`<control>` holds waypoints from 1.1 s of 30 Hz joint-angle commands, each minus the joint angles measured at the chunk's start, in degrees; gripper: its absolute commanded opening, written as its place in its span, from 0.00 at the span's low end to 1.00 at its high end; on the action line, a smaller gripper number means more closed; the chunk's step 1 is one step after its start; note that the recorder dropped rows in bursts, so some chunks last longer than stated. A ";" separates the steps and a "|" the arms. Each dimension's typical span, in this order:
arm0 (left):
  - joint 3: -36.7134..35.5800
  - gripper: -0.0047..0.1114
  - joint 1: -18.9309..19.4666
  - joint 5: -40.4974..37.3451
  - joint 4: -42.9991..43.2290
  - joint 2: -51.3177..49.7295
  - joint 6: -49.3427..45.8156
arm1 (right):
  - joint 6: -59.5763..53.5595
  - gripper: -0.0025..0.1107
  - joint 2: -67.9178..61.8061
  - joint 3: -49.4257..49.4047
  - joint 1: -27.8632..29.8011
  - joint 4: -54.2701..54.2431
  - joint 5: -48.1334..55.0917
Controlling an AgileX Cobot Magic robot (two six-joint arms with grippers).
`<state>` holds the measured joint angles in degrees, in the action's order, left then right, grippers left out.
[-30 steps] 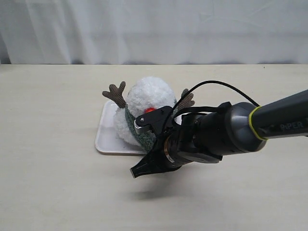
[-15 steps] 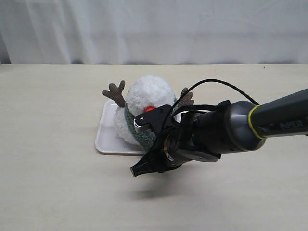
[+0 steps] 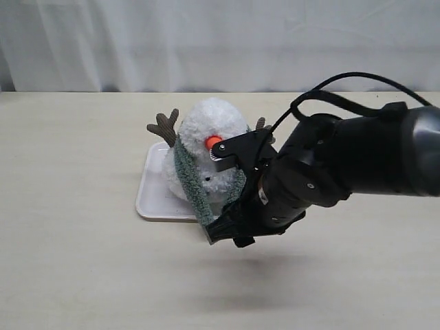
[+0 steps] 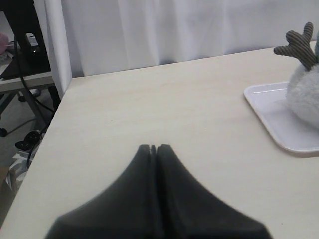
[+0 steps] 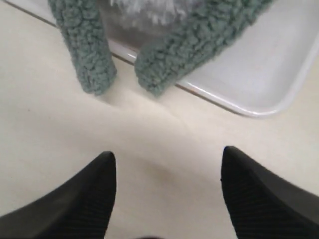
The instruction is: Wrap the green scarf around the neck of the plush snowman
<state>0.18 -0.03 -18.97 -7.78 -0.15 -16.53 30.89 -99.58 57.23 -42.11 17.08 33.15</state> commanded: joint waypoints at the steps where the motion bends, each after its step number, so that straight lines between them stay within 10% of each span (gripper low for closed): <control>1: -0.18 0.04 -0.29 0.46 -0.21 0.15 0.33 | -1.85 0.54 3.63 0.07 0.00 -1.38 6.88; 7: -0.18 0.04 -0.29 0.46 -0.21 0.15 0.33 | -6.29 0.50 9.86 -0.19 0.00 -6.34 11.56; 16: -0.18 0.04 -0.29 0.46 -0.21 0.15 0.33 | -6.68 0.06 26.53 -6.25 0.00 -5.65 6.08; 33: -0.18 0.04 -0.29 0.46 -0.21 0.15 0.33 | -9.66 0.06 56.48 -13.33 0.00 -5.51 2.88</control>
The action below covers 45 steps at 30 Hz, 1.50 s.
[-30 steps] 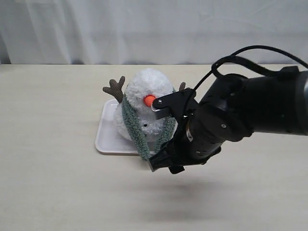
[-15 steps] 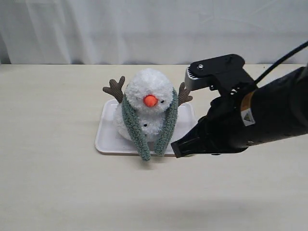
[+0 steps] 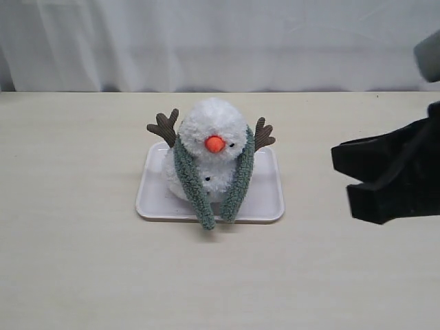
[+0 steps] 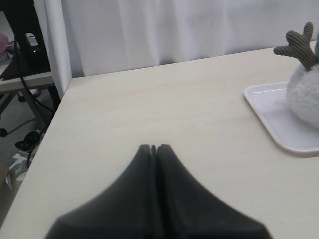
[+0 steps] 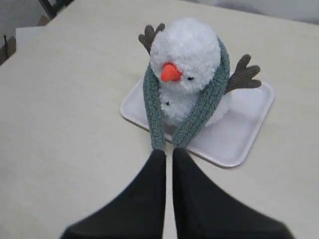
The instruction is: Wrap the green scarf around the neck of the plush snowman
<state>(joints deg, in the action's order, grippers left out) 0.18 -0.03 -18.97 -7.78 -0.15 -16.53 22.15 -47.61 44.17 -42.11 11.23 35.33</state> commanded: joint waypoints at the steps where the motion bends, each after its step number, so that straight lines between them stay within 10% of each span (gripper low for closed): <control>1: -0.18 0.04 -0.29 0.46 -0.21 0.15 0.33 | -0.92 0.06 6.02 -0.28 0.00 0.34 0.97; 45: -0.18 0.04 -0.29 0.46 -0.21 0.15 0.33 | -0.92 0.06 34.49 -0.40 0.13 0.20 10.59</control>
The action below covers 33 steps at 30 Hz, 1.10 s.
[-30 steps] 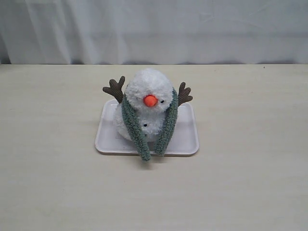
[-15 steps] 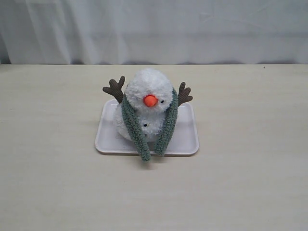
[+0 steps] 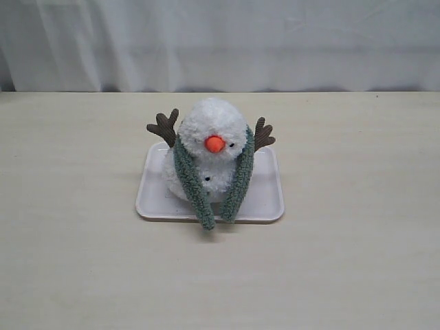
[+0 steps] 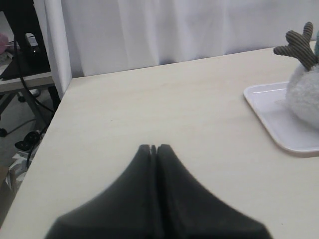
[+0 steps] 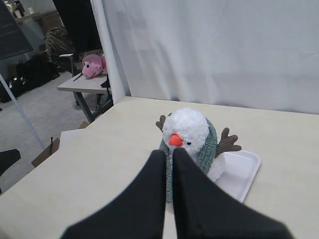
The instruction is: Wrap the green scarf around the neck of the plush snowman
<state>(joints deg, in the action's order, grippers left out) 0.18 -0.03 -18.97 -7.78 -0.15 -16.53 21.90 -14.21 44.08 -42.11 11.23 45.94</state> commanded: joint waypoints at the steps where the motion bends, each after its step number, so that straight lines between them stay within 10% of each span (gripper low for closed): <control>1: -0.18 0.04 -0.29 0.46 -0.21 0.15 0.33 | -0.68 0.06 1.56 -0.30 0.13 0.20 -0.03; 33: -0.18 0.04 -0.29 0.58 -0.21 0.15 0.33 | -0.68 0.06 14.21 -0.41 32.26 -15.41 -0.25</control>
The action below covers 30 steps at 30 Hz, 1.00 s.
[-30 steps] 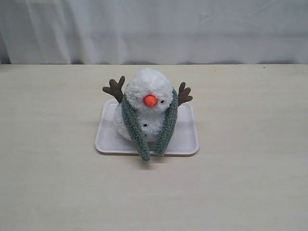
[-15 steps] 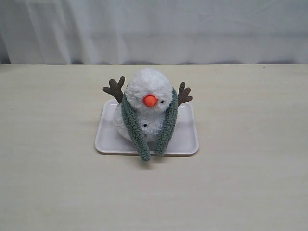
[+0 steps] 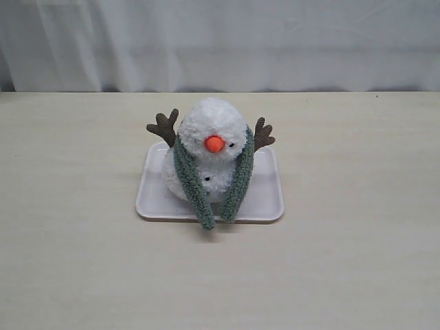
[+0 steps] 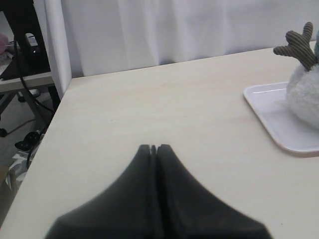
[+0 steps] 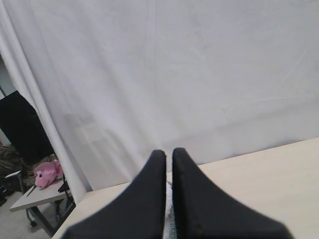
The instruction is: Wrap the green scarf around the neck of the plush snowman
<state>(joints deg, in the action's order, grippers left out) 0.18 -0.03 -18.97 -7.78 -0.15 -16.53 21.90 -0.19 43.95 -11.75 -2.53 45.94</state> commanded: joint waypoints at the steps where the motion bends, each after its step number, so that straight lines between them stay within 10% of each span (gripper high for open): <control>1: -0.18 0.04 -0.29 0.58 -0.21 0.15 0.33 | -0.68 0.06 0.19 -0.29 2.04 -2.61 -0.25; 30: -0.18 0.04 -0.29 0.40 -0.21 0.15 0.33 | -0.68 0.06 0.19 -0.29 2.25 -3.47 -10.04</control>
<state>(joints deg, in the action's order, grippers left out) 0.18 -0.03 -18.97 -7.78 -0.15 -16.53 21.90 -0.19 43.95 -9.89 -5.86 42.74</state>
